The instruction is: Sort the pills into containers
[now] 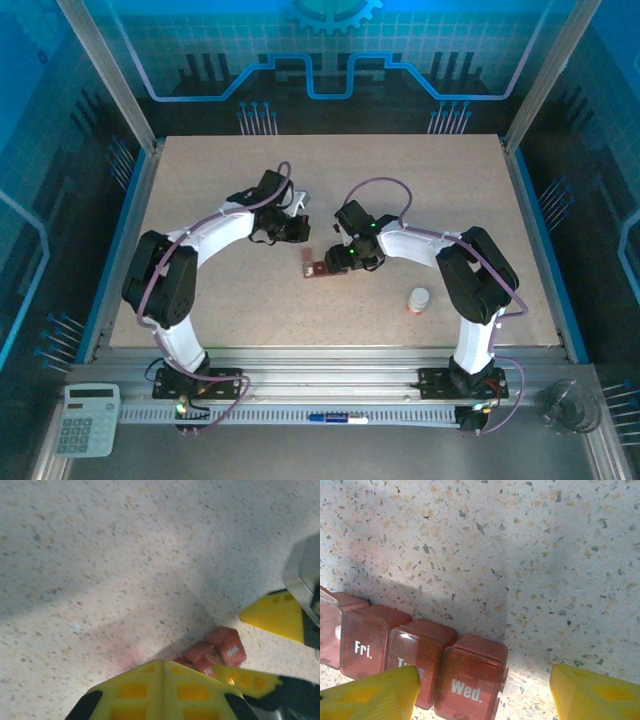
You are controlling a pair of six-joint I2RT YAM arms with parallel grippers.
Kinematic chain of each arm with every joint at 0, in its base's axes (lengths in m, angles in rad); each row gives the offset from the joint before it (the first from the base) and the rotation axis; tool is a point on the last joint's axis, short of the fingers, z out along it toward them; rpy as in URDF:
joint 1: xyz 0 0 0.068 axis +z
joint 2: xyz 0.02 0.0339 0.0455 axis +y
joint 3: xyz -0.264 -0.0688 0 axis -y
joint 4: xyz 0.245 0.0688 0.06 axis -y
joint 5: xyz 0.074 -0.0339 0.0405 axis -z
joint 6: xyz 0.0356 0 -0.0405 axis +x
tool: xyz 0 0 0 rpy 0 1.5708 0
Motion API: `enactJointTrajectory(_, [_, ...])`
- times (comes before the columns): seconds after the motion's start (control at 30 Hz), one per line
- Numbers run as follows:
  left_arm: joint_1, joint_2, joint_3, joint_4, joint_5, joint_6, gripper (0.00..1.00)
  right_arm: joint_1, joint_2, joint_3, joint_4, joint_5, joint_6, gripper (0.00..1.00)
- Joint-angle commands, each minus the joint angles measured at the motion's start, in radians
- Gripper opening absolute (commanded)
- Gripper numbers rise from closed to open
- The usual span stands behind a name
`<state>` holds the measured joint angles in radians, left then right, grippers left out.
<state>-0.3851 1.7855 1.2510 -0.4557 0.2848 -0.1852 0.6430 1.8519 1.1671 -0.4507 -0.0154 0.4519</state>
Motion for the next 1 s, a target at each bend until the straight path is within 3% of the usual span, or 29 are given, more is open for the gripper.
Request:
enactJointTrajectory(0.0, [0.010,0.065,0.042,-0.066,-0.036,0.009,0.00,0.006,0.044,-0.004,-0.020,0.015,0.007,0.71])
enactJointTrajectory(0.33, [0.008,0.118,0.038,-0.074,0.007,0.005,0.00,0.006,0.051,-0.003,-0.022,0.015,0.008,0.71])
enactJointTrajectory(0.97, [-0.031,0.013,-0.040,-0.085,0.063,-0.006,0.00,0.004,0.059,-0.007,-0.018,0.017,0.010,0.70])
